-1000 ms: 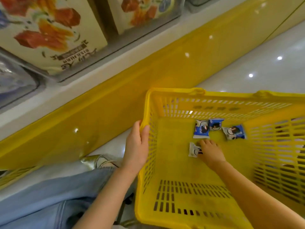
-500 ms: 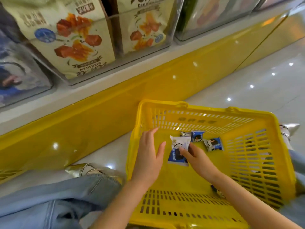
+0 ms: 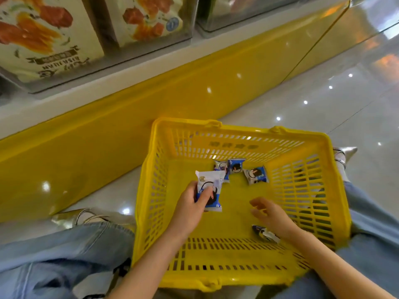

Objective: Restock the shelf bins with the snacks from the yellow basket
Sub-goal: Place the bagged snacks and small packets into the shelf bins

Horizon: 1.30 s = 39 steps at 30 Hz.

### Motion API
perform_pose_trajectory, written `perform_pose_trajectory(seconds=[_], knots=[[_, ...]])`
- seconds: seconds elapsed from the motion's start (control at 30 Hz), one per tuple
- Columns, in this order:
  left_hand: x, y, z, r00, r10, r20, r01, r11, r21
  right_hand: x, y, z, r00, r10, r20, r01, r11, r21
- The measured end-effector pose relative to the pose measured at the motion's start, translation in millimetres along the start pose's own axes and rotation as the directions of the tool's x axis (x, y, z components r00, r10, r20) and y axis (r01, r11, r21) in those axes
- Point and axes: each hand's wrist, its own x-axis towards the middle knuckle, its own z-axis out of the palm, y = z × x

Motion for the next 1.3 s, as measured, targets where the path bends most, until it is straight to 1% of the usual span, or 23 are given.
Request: perform_pose_trajectory(seconds=[0.07, 0.13, 0.17, 0.23, 0.33, 0.47, 0.57, 0.63, 0.7, 0.77, 0.87, 1.0, 1.07, 1.13, 1.2, 1.3], knots=[[3.5, -4.5, 2.5, 1.0, -0.021, 0.009, 0.021, 1.0, 0.012, 10.2, 34.6, 8.5, 0.981, 0.151, 0.119, -0.127, 0.973, -0.194], [7.1, -9.1, 4.7, 0.999, -0.045, 0.003, 0.045, 0.999, 0.014, 15.0, 54.6, 14.5, 0.941, 0.268, 0.207, -0.187, 0.921, -0.342], [8.4, -10.9, 5.5, 0.998, -0.063, -0.002, 0.063, 0.998, 0.015, 16.5, 60.4, 16.6, 0.921, 0.303, 0.245, -0.195, 0.902, -0.384], [10.2, -12.7, 6.8, 0.995, -0.097, -0.011, 0.098, 0.995, 0.023, 19.5, 67.7, 19.6, 0.896, 0.341, 0.284, -0.203, 0.884, -0.42], [13.0, -15.5, 8.6, 0.991, -0.132, -0.032, 0.133, 0.99, 0.04, 21.7, 74.4, 21.6, 0.9, 0.334, 0.279, -0.196, 0.884, -0.425], [13.8, -17.1, 10.8, 0.984, -0.165, -0.06, 0.168, 0.985, 0.039, 22.3, 69.7, 19.5, 0.916, 0.289, 0.278, -0.211, 0.937, -0.28], [10.0, -18.0, 10.1, 0.977, -0.203, -0.066, 0.203, 0.979, -0.005, 18.2, 40.6, 13.9, 0.95, 0.208, 0.231, -0.204, 0.978, -0.04], [4.8, -18.0, 8.5, 0.967, -0.247, -0.068, 0.248, 0.968, 0.017, 13.4, 12.2, 9.8, 0.973, 0.132, 0.187, -0.15, 0.985, 0.086], [-2.0, -17.3, 6.0, 0.959, -0.272, -0.081, 0.278, 0.958, 0.068, 5.8, -20.4, 5.9, 0.988, 0.037, 0.152, -0.057, 0.989, 0.135], [-9.2, -15.1, 1.9, 0.959, -0.263, -0.105, 0.274, 0.956, 0.109, -2.8, -53.8, 2.6, 0.991, -0.063, 0.12, 0.045, 0.988, 0.145], [-19.1, -10.3, -10.1, 0.965, -0.226, -0.135, 0.242, 0.964, 0.11, -17.3, -100.8, -0.1, 0.986, -0.158, 0.049, 0.142, 0.959, 0.245], [-34.9, 2.2, -32.6, 0.962, -0.23, -0.146, 0.222, 0.972, -0.073, -39.0, -151.2, 2.5, 0.973, -0.217, -0.073, 0.229, 0.902, 0.367], [-45.8, 8.2, -43.1, 0.969, -0.211, -0.13, 0.184, 0.963, -0.195, -47.8, -168.4, 6.6, 0.972, -0.203, -0.115, 0.233, 0.857, 0.459], [-57.1, 14.6, -52.0, 0.985, -0.159, -0.061, 0.129, 0.932, -0.339, -56.6, -184.0, 10.4, 0.978, -0.179, -0.104, 0.207, 0.825, 0.525], [-67.7, 22.7, -59.9, 0.996, -0.091, -0.021, 0.073, 0.899, -0.432, -64.1, -196.5, 14.9, 0.973, -0.214, -0.087, 0.226, 0.799, 0.557], [-79.8, 34.0, -71.9, 0.997, -0.008, -0.077, -0.03, 0.876, -0.482, -75.3, -213.0, 18.3, 0.962, -0.264, -0.071, 0.252, 0.754, 0.607]])
